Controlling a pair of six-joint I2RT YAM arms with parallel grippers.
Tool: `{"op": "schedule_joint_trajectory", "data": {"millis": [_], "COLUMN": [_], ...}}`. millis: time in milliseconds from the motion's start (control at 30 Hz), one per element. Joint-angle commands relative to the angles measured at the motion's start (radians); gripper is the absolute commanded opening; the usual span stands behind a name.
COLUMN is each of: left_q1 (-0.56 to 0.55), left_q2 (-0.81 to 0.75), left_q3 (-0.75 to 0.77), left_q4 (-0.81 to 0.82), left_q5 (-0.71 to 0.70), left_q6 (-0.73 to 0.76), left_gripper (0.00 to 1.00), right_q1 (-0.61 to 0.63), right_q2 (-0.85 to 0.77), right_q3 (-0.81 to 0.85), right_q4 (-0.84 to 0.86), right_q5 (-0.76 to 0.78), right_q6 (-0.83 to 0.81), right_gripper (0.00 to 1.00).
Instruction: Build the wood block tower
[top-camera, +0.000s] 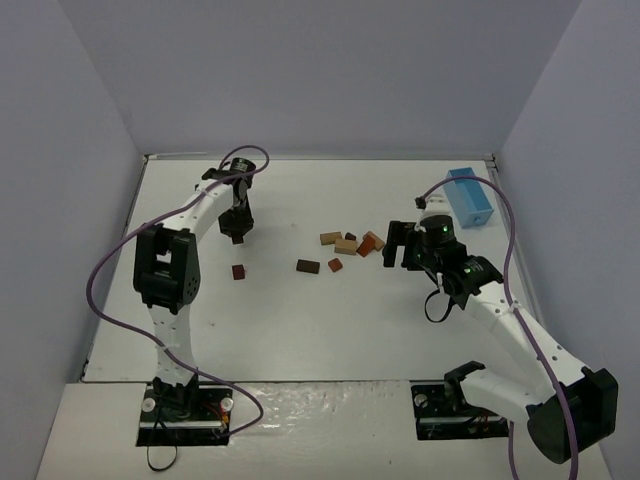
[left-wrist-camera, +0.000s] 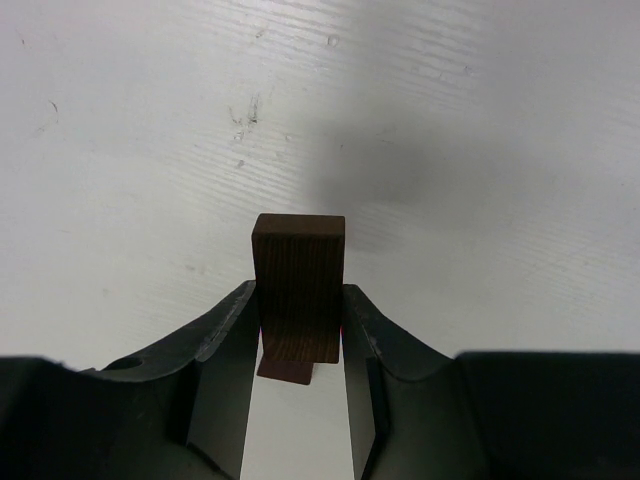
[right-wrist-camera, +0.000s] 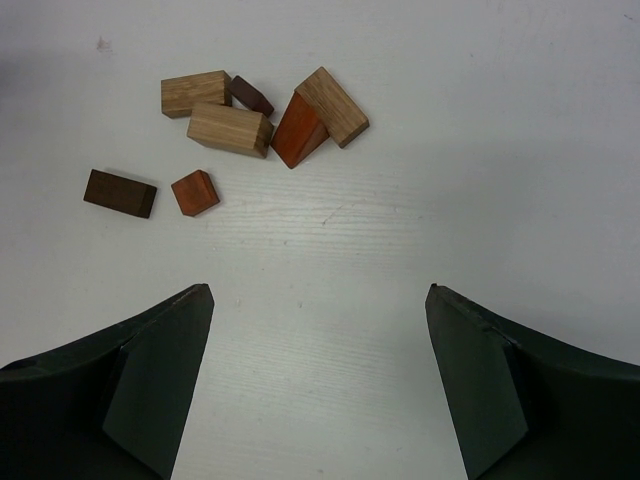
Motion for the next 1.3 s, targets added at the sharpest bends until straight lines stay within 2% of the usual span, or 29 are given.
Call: {"op": "schedule_joint_trajectory", "data": {"millis": [0,300,533,767,1267], "left_q1": [-0.002,0.011,0.015,0.025,0.026], "left_q2": [-0.016,0.019,-0.003,-0.038,-0.106], "left_q3": [0.028,-0.020,-0.114,-0.223,-0.333], "left_q4": [0.001,0.055,0.121,0.205,0.239], "left_q5": [0.043,0.101,0.120,0.134,0.114], "left_q6": [0.117,0.161,0.187,0.177,0.124], "left_gripper": [0.00,0.00,0.00,0.01,0.01], "right_q1": [-0.009,-0.009,-0.009,-0.009,-0.010], "right_q2": [0.019,0.018,0.018,0.025,0.026], "right_q3": [0.012,0.004,-0.008,-0.012,-0.015], "right_q4": [0.034,0.034,0.036,0.036,0.036], "right_q5": [-0.027,-0.050,-0.086,-0.095,-0.105], "right_q6": [-0.009,-0.015,-0.021,-0.035,-0.036], "right_gripper": [0.85,0.85,0.85,0.85,0.85]}}
